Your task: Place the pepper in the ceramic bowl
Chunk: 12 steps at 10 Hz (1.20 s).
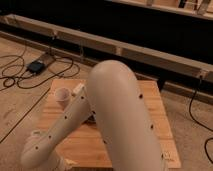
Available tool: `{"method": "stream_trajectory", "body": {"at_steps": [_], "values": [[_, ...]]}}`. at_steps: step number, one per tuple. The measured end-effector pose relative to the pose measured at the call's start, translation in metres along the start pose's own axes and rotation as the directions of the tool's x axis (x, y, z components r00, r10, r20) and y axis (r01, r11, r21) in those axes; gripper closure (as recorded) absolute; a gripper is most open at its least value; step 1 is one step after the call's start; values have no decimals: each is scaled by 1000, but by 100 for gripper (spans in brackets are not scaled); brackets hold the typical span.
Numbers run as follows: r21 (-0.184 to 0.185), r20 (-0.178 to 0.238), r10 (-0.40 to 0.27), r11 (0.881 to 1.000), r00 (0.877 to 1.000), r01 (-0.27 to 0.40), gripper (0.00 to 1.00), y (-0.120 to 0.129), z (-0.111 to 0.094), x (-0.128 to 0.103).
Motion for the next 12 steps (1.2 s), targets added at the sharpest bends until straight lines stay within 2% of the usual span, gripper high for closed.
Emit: {"method": "stream_trajectory", "body": {"at_steps": [1, 3, 6, 8, 10, 12], "values": [[-1, 1, -1, 1000, 1000, 1, 20, 0, 0, 0], [-27, 2, -23, 999, 1000, 23, 20, 16, -4, 3], [-109, -11, -101, 989, 995, 99, 20, 61, -15, 18], [-175, -13, -174, 970, 985, 169, 20, 93, -23, 31], [-215, -16, -217, 954, 976, 209, 20, 115, -26, 42], [-266, -26, -265, 931, 964, 248, 20, 141, -33, 61]]}}
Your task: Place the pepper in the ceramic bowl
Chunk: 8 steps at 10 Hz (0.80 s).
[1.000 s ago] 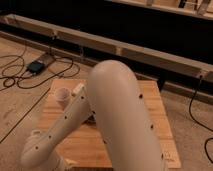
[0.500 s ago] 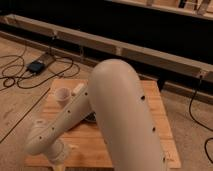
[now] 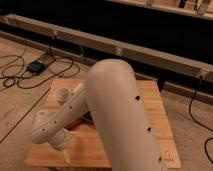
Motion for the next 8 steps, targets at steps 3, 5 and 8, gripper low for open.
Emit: {"method": "stream_trajectory", "body": {"at_steps": [3, 5, 8], "values": [[-50, -21, -31, 998, 999, 30, 20, 37, -3, 10], [-77, -24, -55, 996, 998, 53, 20, 59, -4, 16], [-110, -21, -96, 990, 995, 93, 20, 83, -2, 27]]}}
